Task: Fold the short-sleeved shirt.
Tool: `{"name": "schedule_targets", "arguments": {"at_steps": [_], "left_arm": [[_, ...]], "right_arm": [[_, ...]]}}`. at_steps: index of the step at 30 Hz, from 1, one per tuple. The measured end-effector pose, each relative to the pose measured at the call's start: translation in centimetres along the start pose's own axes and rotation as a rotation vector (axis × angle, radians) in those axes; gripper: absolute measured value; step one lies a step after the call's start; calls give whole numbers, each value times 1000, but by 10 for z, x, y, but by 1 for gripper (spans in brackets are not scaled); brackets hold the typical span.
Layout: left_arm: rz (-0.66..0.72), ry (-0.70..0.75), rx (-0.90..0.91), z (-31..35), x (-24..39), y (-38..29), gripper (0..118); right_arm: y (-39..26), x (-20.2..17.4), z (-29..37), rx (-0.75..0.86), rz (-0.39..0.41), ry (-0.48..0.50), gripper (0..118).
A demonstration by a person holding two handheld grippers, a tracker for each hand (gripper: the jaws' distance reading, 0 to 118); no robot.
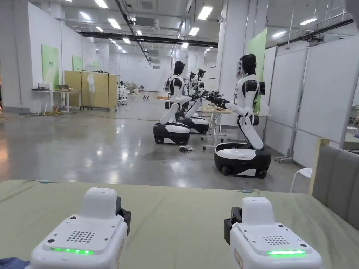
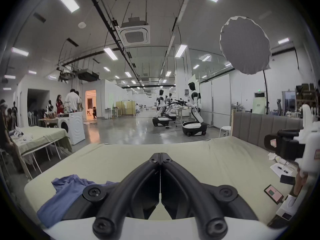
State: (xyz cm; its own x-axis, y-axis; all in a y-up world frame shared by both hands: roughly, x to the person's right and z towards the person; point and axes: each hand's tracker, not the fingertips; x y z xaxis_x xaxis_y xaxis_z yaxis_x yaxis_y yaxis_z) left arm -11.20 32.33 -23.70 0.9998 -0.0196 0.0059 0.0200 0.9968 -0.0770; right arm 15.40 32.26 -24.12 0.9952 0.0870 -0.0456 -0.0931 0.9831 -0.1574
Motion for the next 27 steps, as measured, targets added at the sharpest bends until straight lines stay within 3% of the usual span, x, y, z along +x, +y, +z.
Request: {"name": "schedule_targets", "arguments": {"at_steps": [4, 7, 14, 18, 22, 25, 26, 27], "left_arm": [[0, 10, 4, 3, -5, 0, 0], [-17, 42, -2, 10, -17, -2, 0], [-16, 266, -84, 55, -115, -19, 0], [6, 295, -225, 73, -181, -32, 0], [167, 292, -508, 41, -254, -58, 0], [254, 204, -628, -2, -284, -92, 0], [247, 194, -668, -19, -290, -105, 2], [251, 187, -689, -35, -295, -116, 12]], "right_arm": [[-2, -1, -2, -6, -7, -1, 3], [-1, -19, -3, -5, 41, -1, 3], [1, -138, -7, 15, 80, 293, 3], [-11, -197, -7, -9, 135, 427, 3], [-32, -222, -18, -34, 159, 455, 3], [-49, -231, -35, -73, 176, 461, 3], [-55, -233, -42, -87, 187, 463, 3], [-60, -235, -49, -101, 200, 460, 3]]}}
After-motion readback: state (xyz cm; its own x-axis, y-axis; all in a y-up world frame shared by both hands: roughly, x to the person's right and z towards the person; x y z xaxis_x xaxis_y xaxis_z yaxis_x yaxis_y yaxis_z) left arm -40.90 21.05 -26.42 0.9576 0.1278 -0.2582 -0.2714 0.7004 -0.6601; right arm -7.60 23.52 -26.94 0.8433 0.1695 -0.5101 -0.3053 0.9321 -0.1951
